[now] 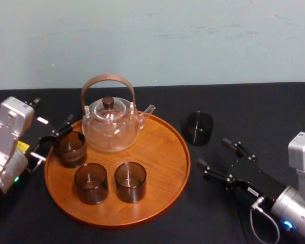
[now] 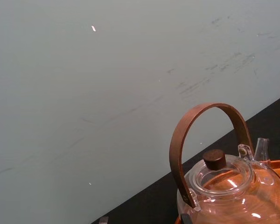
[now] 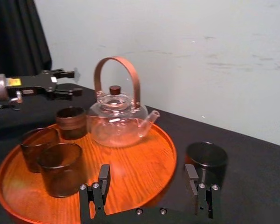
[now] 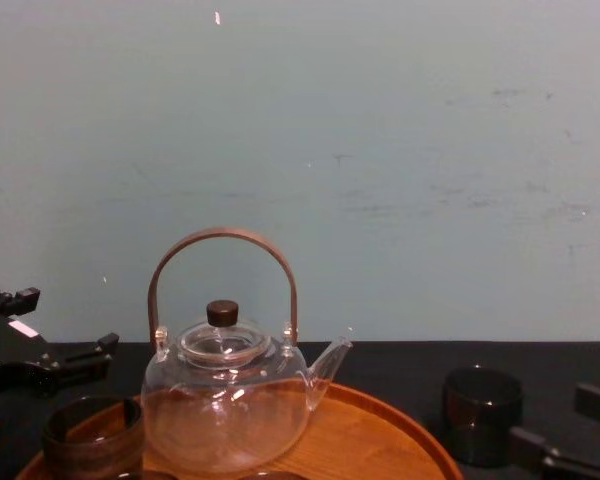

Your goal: Pick up the glass from the table and place it on the tray.

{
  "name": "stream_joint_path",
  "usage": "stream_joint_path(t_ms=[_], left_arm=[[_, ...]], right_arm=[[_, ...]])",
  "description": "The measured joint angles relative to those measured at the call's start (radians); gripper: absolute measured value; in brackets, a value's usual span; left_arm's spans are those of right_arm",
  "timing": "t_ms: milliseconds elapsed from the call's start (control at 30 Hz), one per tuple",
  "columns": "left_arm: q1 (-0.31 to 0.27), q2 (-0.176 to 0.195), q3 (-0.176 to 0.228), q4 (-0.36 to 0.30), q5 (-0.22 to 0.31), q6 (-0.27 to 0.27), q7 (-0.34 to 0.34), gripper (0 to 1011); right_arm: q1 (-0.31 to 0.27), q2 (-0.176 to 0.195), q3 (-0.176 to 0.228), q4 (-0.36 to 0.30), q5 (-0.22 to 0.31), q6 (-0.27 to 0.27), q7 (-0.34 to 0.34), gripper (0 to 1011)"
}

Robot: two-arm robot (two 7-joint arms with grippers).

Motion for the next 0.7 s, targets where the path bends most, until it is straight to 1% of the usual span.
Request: stream_joint_path(t_ms=[233, 367, 400, 700], left_arm=[[0.0, 0.0, 0.0, 0.0, 0.0, 0.0, 0.0, 1001], [0.0, 0.0, 0.0, 0.0, 0.0, 0.0, 0.0, 1001], [0.0, 0.0, 0.0, 0.0, 0.0, 0.0, 0.0, 1001], [0.0, 0.0, 0.0, 0.0, 0.0, 0.0, 0.0, 1002]], right_arm=[[0.001, -0.002, 0.033, 0.021, -0.002, 0.006, -0.017, 1002], [0.019, -0.009, 0.048, 0.051, -0.001, 0.019, -0.024, 1002], [0.019, -0.009, 0.048, 0.051, -0.001, 0.019, -0.024, 1002], [0.08, -0.025, 0.049, 0.116, -0.016, 0.048, -0.027, 1003]])
